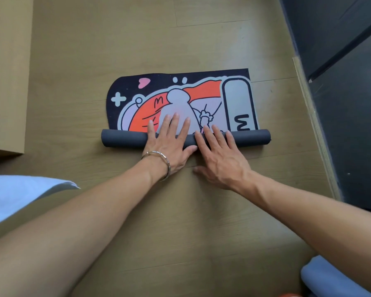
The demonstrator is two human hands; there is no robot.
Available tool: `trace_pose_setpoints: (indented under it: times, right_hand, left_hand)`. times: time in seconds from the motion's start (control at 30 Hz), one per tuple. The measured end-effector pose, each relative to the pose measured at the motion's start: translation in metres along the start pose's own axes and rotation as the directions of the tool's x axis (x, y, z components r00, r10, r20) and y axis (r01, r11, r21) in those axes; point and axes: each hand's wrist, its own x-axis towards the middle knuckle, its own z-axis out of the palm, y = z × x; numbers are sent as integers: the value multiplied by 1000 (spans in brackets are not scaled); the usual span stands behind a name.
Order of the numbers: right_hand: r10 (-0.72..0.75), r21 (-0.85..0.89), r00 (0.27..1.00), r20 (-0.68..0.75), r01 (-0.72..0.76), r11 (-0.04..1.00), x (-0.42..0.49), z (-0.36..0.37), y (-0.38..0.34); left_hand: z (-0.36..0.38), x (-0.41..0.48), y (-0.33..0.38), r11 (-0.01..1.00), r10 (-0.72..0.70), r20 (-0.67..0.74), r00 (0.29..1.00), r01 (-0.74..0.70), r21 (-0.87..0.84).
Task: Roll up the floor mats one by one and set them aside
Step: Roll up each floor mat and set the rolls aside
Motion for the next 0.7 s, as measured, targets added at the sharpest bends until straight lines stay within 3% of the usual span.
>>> trace_pose_setpoints:
  times: [0.2, 0.43, 0.6, 0.7]
  right_hand:
    - [-11, -5, 1000, 20, 11, 1000, 27, -15, 12]
    - [0, 10, 1000, 6, 0, 1000, 35, -20, 14]
    - [-44, -21, 976, -215, 41, 999, 34, -22, 25]
    - [-43, -36, 986, -158, 38, 999, 38, -25, 25]
  left_hand:
    - [14, -23, -11, 981, 165, -267, 950, -130, 145]
    - [10, -16, -15, 984, 158, -173, 972, -142, 104]
    - [-13, 15, -16, 996, 90, -131, 987, -89, 19]
    - [-19, 18, -10, 999, 40, -82, 996, -41, -12]
